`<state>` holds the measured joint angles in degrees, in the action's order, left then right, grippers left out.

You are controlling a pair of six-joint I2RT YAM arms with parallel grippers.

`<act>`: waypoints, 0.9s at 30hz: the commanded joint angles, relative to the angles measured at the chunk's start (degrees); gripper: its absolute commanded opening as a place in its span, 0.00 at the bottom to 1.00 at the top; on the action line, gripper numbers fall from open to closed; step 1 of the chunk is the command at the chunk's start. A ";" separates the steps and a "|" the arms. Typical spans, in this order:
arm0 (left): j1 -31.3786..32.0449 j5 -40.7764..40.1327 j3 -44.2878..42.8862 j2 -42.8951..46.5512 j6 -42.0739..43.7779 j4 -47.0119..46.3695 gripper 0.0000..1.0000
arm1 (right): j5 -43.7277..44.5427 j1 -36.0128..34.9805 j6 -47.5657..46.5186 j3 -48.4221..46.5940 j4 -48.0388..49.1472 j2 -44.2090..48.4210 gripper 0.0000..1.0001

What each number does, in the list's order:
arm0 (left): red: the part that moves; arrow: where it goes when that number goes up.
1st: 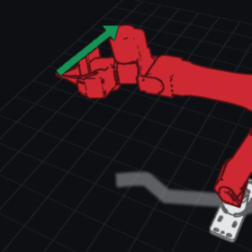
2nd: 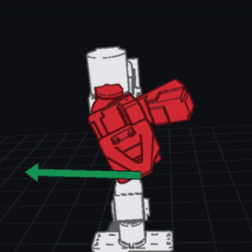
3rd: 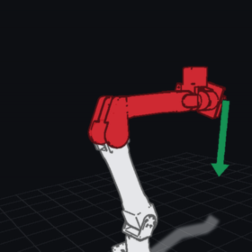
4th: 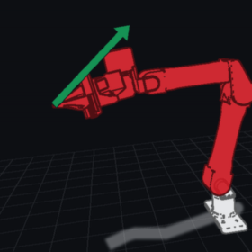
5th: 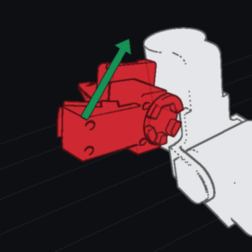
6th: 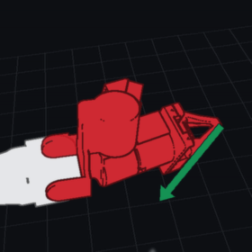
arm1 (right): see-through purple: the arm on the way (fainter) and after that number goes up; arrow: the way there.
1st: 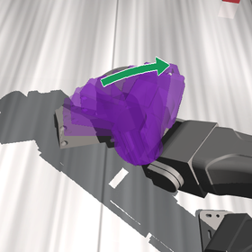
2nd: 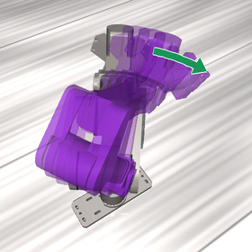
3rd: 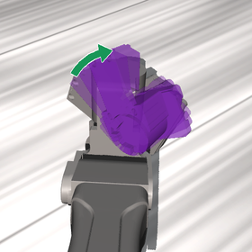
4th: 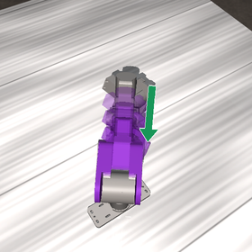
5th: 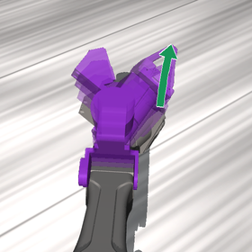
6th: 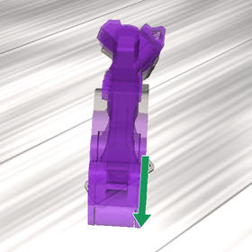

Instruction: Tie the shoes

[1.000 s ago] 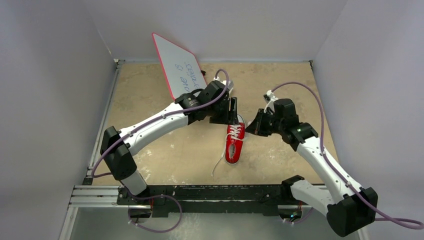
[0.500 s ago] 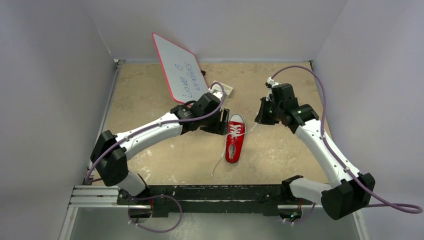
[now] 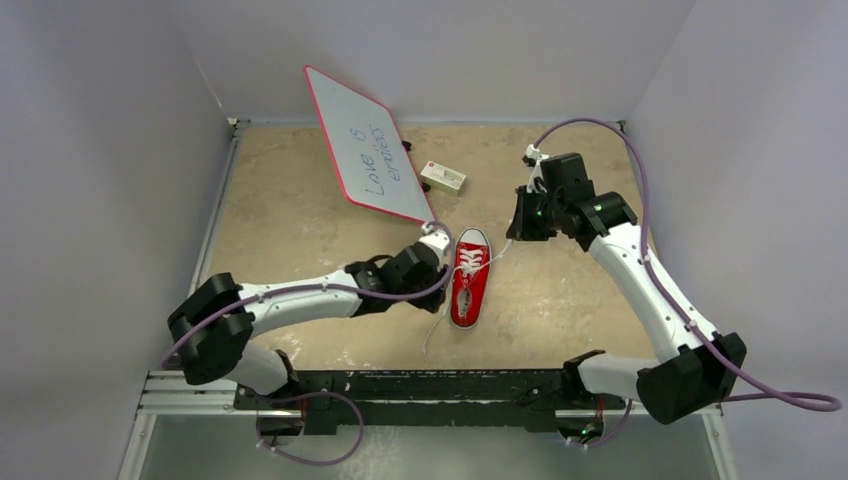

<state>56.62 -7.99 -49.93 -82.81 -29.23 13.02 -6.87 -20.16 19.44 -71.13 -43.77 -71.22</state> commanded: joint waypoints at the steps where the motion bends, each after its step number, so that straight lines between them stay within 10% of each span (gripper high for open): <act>1: 5.16 -6.79 -0.55 -4.59 1.87 -6.46 0.52 | -1.23 0.23 -3.87 -3.09 -2.02 0.44 0.00; 13: 7.01 -9.86 0.37 -11.88 0.29 -8.53 0.40 | -2.34 0.22 -4.32 1.57 1.57 3.50 0.00; 27: 8.26 -10.29 1.84 -11.79 -2.21 -8.06 0.55 | -4.61 0.23 -6.03 1.74 4.03 1.50 0.00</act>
<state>63.99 -16.86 -48.25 -94.83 -29.61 5.61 -9.13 -20.16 14.94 -69.08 -42.09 -69.08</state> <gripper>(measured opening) 0.541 0.008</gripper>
